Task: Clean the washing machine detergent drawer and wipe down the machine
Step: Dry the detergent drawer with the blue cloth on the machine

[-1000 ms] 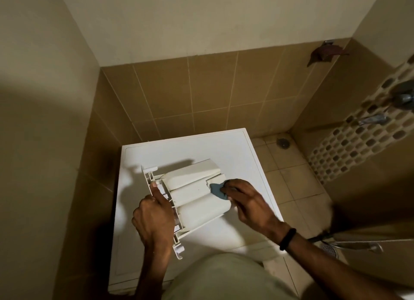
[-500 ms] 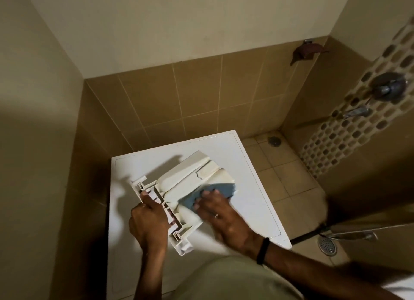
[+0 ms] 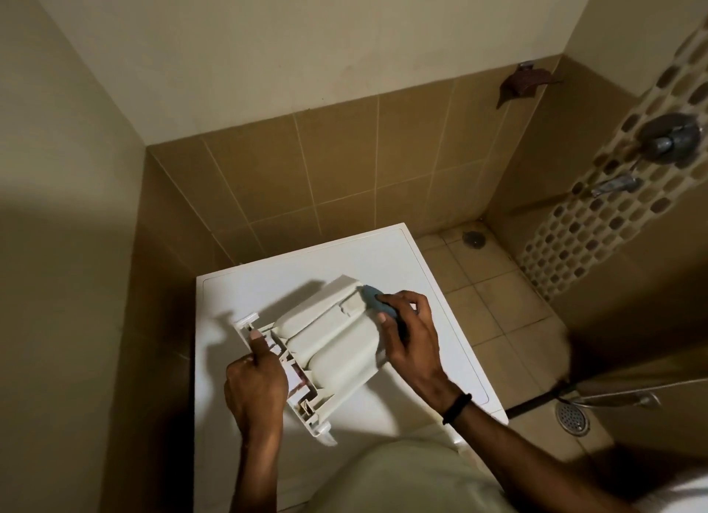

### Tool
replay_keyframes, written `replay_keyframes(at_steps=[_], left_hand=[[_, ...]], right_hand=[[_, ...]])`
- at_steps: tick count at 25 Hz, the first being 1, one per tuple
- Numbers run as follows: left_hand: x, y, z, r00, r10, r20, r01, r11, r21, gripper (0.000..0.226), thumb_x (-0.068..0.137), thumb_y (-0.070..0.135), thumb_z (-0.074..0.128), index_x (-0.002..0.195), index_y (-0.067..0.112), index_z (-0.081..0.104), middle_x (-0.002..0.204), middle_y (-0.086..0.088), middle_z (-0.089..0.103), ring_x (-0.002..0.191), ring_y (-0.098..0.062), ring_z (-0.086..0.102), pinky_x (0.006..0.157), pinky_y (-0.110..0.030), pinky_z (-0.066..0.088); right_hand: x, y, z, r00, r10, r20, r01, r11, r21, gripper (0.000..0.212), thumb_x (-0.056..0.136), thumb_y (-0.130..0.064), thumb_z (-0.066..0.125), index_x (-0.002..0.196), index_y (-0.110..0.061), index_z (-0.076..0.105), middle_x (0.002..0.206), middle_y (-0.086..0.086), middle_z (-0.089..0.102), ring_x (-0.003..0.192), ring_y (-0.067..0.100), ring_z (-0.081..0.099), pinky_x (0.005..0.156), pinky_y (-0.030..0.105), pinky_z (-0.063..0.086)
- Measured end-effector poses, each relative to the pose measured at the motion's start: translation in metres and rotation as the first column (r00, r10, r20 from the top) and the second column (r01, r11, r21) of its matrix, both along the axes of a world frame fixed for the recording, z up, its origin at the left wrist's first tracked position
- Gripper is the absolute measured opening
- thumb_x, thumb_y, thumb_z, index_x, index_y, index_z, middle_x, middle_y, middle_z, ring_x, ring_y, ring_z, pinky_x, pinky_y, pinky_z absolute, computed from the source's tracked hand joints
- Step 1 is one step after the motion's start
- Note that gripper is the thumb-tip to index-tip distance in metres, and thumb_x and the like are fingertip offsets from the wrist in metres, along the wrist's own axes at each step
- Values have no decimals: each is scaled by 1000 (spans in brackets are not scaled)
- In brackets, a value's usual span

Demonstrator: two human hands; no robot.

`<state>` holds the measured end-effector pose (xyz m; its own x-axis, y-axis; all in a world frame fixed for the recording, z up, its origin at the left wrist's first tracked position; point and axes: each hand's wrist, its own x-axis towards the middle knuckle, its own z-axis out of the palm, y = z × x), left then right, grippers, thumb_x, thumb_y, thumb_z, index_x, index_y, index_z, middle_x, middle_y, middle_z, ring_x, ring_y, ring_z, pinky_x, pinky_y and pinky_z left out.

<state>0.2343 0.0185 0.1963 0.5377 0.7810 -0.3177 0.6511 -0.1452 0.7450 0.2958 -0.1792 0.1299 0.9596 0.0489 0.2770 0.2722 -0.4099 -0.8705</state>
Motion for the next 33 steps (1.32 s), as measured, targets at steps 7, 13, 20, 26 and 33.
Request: replay_keyframes(at_steps=[7,13,20,26,33], left_hand=[[-31,-20,-16,943,-192,274,225,970,-94,73,80,85,43,119,30,69,102,2,76,103,-24,71,96,-51,54],[-25,-35,-16,816,128,564,-34,984,-174,58,87,69,55,124,26,70,122,-10,65,127,-28,54,104,-52,50],[-35,-42,-13,487,-267,832,382,921,72,55,101,26,51,56,-3,64,57,-17,63,66,-41,66,69,-43,52],[-41,-52,-34,643,34,765,255,933,-256,66,92,39,56,34,12,40,32,-11,36,30,-24,36,50,-29,37],[-36,-45,-46,761,256,596,83,873,-481,71,83,57,62,31,17,35,31,-3,24,26,-19,26,41,-25,29]], right_hand=[[36,-2,26,969,-234,-73,234,972,-16,9,92,-21,69,96,-25,74,95,-10,71,95,8,61,80,21,48],[44,10,36,945,-258,-201,252,966,-57,12,89,-33,62,90,-27,72,89,-13,72,92,14,65,77,32,51],[44,9,27,901,-324,-289,232,922,-310,14,91,-36,60,92,-26,69,88,-2,72,85,26,67,68,29,43],[38,8,31,958,-188,-218,64,878,-474,18,95,-43,56,101,-30,67,94,-2,65,82,26,64,65,30,44],[-39,-6,17,872,489,21,-466,843,-270,19,100,-10,58,114,-12,71,109,2,66,111,19,61,105,40,45]])
